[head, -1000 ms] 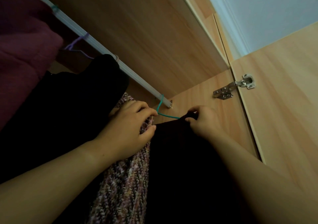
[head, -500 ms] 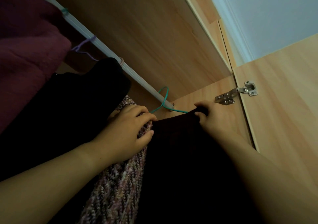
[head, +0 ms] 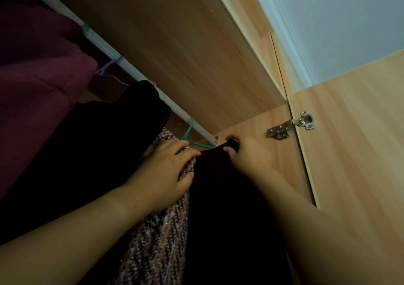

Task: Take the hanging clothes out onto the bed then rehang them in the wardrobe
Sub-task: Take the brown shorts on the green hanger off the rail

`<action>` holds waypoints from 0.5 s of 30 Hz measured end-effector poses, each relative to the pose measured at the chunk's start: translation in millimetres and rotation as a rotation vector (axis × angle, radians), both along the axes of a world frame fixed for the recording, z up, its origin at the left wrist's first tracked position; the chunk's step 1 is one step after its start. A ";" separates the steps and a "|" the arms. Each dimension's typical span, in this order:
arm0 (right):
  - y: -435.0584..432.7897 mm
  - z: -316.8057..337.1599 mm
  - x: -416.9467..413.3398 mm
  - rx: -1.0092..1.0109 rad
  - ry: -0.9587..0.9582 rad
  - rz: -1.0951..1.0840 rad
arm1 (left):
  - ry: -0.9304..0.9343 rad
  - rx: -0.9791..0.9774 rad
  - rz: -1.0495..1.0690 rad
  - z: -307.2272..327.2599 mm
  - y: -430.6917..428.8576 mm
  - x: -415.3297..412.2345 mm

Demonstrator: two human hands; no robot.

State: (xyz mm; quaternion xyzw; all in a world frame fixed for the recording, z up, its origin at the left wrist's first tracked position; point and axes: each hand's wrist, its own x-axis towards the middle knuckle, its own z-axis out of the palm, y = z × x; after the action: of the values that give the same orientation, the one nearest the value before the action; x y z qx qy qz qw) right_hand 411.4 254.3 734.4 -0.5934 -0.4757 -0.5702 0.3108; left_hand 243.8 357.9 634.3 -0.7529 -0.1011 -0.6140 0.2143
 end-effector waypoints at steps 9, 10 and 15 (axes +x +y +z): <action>18.0 10.8 13.3 -0.029 0.075 0.091 | 0.016 0.041 -0.010 -1.1 7.4 -3.5; 19.0 10.5 15.6 -0.019 0.058 0.089 | 0.017 0.041 -0.016 -1.3 8.0 -4.4; 7.5 12.4 23.2 0.032 0.001 -0.055 | 0.008 0.067 -0.004 -2.3 9.7 -7.5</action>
State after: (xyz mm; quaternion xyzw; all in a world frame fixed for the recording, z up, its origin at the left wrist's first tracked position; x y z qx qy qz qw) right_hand 434.6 261.8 746.8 -0.6015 -0.4498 -0.5858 0.3045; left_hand 236.2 367.6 632.1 -0.7480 -0.0780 -0.6144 0.2387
